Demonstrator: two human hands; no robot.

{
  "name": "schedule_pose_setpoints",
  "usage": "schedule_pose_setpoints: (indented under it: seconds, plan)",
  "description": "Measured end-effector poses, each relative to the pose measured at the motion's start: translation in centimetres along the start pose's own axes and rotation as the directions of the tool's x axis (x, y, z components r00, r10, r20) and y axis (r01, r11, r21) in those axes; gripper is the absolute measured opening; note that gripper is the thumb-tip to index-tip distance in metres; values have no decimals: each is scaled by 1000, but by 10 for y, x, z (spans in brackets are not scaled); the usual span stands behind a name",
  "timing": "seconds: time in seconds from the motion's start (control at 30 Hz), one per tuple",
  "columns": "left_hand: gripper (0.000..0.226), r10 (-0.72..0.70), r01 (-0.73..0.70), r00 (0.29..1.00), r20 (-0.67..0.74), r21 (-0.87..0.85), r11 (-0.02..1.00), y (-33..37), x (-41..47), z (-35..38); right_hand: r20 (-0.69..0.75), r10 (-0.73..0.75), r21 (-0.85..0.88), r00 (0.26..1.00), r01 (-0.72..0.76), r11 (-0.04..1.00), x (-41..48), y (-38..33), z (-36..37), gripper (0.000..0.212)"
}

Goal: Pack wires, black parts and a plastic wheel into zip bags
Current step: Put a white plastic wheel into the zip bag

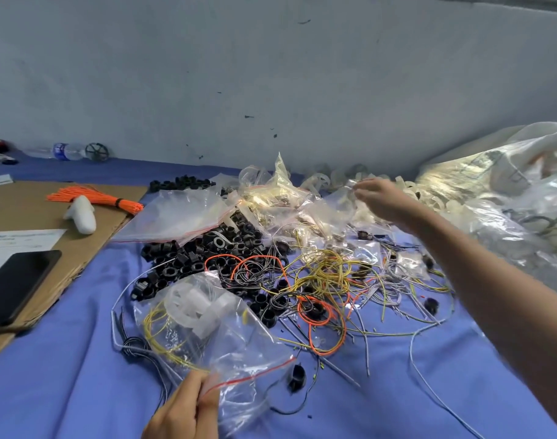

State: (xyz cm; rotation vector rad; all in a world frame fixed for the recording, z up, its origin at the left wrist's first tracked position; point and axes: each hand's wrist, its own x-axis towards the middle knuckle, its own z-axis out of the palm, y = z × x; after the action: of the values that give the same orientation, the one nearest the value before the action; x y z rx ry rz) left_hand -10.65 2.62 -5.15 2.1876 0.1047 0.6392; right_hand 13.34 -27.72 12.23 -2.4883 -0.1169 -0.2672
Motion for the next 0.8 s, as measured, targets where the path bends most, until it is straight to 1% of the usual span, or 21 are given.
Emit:
schedule_pose_setpoints:
  seconds: [0.03, 0.1, 0.13, 0.17, 0.23, 0.27, 0.3, 0.4, 0.47, 0.57, 0.67, 0.73, 0.8]
  plan:
    - [11, 6, -6, 999, -44, 2, 1000, 4, -3, -1, -18, 13, 126, 1000, -11, 992, -10, -5, -12, 29]
    - [22, -45, 44, 998, -34, -31, 999, -3, -1, -5, -20, 23, 368, 1000, -14, 930, -37, -12, -31, 30]
    - [27, -78, 76, 997, -17, -56, 996, -6, -1, -8, -8, 17, 476, 1000, -11, 879, -53, -15, -36, 30]
    - [33, -69, 69, 998, 2, -61, 996, -5, -2, -12, 3, 9, 577, 1000, -10, 817, -72, -18, -40, 30]
    - [49, 12, -11, 1000, 13, -71, 997, -3, -8, -17, 31, -8, 751, 999, -18, 660, -112, -20, -42, 32]
    - [52, 44, -43, 999, 19, -49, 998, -1, -9, -22, 47, -23, 810, 999, -25, 586, -133, -20, -40, 34]
    - [50, 70, -70, 996, 53, -11, 998, 3, -10, -26, 64, -45, 847, 997, -30, 531, -154, -20, -35, 36]
    - [36, 125, -139, 982, 144, 92, 986, 15, -4, -33, 113, -121, 893, 986, -48, 447, -209, -24, -15, 38]
    - [25, 122, -143, 974, 193, 98, 985, 22, 5, -34, 137, -184, 900, 973, -44, 433, -239, -31, -1, 40]
    - [12, 92, -106, 979, 181, 73, 992, 28, 21, -35, 125, -240, 907, 963, -13, 421, -272, -45, 20, 39]
    - [7, 56, -63, 981, 184, 35, 997, 34, 33, -37, 100, -243, 920, 965, 3, 392, -289, -60, 46, 37]
    - [5, 37, -41, 982, 185, 23, 999, 38, 38, -38, 84, -225, 899, 971, 24, 438, -294, -70, 71, 33]
    - [8, 50, -59, 983, 175, 47, 997, 44, 39, -39, 104, -221, 829, 970, 38, 559, -291, -80, 96, 31]
